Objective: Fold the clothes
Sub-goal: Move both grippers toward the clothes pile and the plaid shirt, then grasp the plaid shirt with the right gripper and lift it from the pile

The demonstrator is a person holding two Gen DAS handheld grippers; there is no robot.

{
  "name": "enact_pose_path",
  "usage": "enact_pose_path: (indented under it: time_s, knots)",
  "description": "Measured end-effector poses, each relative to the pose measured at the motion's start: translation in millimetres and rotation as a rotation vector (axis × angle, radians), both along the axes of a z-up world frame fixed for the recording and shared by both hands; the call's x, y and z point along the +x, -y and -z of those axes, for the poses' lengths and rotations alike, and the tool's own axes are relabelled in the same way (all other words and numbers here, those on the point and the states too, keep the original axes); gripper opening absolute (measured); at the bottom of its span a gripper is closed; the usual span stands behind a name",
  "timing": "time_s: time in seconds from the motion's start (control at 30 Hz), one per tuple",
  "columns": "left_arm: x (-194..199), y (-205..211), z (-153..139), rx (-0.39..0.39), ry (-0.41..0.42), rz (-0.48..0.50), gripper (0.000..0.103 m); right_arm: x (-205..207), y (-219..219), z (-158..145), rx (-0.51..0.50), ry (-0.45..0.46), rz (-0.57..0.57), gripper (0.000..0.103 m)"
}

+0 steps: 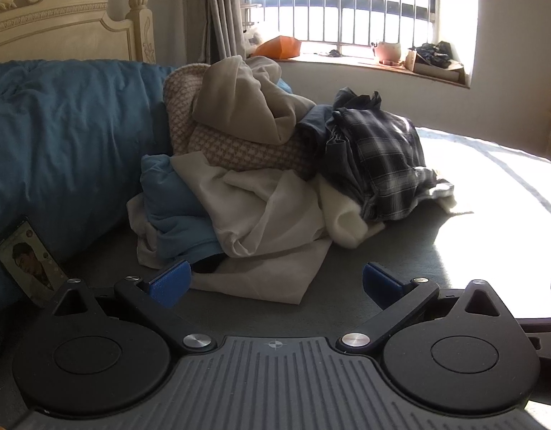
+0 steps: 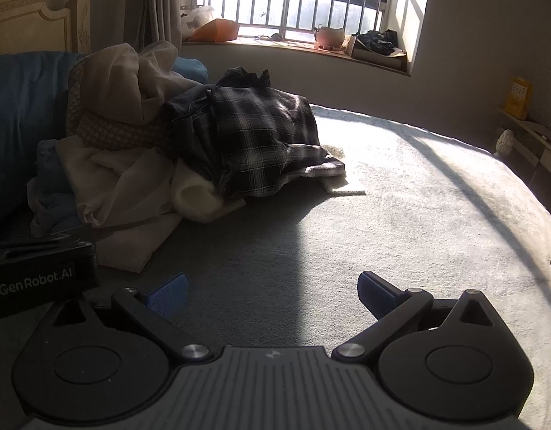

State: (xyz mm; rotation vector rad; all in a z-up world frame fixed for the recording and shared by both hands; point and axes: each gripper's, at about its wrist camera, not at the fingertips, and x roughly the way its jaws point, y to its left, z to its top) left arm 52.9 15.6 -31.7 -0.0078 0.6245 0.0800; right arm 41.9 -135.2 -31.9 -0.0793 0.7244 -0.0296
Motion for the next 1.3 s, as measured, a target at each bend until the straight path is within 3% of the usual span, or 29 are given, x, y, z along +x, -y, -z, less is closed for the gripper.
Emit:
enact_pose_path:
  time_s: [0.47,0.67,0.9,1.1,1.27,1.3]
  knots:
    - [76,-1,44,-0.036,-0.049,-0.019,0.103,78,5,40,-0.049,-0.055,0.031,0.103]
    - [105,-2,57,-0.094,-0.037,-0.027,0.103,116,8,45,-0.086,-0.007,0.001,0.103]
    - [143,0,60,-0.091,0.013,-0.032,0.103,168,5,36,-0.136,0.108,-0.076,0.103]
    - [154,-2,71,-0.109,-0.005,0.003,0.103,219,-5,36,-0.166,0.199,-0.115,0.103]
    - [152,-3,83,-0.074,-0.025,0.030,0.103,260,-24,48,-0.144,0.179,-0.216,0.095]
    - [152,-3,84,-0.072,-0.033,0.033,0.103,267,-27,54,-0.156,0.155,-0.220,0.083]
